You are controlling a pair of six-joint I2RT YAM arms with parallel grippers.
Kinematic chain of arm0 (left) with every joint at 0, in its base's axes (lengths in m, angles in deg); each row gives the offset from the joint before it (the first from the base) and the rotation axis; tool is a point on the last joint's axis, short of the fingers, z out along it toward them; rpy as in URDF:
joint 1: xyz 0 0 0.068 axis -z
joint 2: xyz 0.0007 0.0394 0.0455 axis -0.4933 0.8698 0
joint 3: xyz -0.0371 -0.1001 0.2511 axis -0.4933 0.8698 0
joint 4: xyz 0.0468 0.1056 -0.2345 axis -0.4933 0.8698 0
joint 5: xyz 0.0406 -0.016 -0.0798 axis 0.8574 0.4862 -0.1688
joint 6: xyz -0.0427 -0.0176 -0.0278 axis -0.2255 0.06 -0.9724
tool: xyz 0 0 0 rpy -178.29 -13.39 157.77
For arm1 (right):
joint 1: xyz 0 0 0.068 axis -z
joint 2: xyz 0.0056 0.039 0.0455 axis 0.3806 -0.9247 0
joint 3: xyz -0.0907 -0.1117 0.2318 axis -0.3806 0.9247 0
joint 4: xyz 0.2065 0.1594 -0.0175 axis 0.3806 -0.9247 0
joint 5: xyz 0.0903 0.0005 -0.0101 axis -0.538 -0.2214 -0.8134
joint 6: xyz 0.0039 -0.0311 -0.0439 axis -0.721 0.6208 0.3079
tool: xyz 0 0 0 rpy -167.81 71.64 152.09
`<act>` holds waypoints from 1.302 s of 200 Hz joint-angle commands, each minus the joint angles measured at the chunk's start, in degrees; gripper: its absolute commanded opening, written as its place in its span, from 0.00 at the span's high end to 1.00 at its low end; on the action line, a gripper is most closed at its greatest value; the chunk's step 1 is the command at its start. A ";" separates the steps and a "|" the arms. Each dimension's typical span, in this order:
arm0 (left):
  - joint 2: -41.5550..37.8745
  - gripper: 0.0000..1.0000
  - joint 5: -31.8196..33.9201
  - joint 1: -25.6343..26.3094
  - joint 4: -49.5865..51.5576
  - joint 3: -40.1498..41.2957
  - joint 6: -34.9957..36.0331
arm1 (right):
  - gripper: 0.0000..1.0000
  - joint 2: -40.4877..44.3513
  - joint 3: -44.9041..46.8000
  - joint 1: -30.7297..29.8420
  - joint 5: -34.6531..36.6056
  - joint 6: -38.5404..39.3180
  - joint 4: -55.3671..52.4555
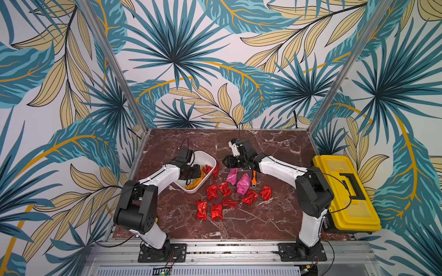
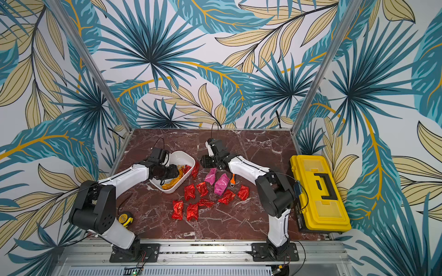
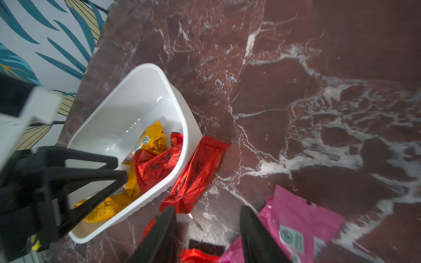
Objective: Take the tea bags out of the storage box
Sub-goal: Place the tea bag at the center of the board, then pick up the tea bag from the storage box.
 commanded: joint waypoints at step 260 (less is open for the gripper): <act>-24.01 1.00 -25.04 2.26 -15.65 6.21 -3.58 | 0.37 26.48 19.94 -0.03 -12.04 -19.92 12.71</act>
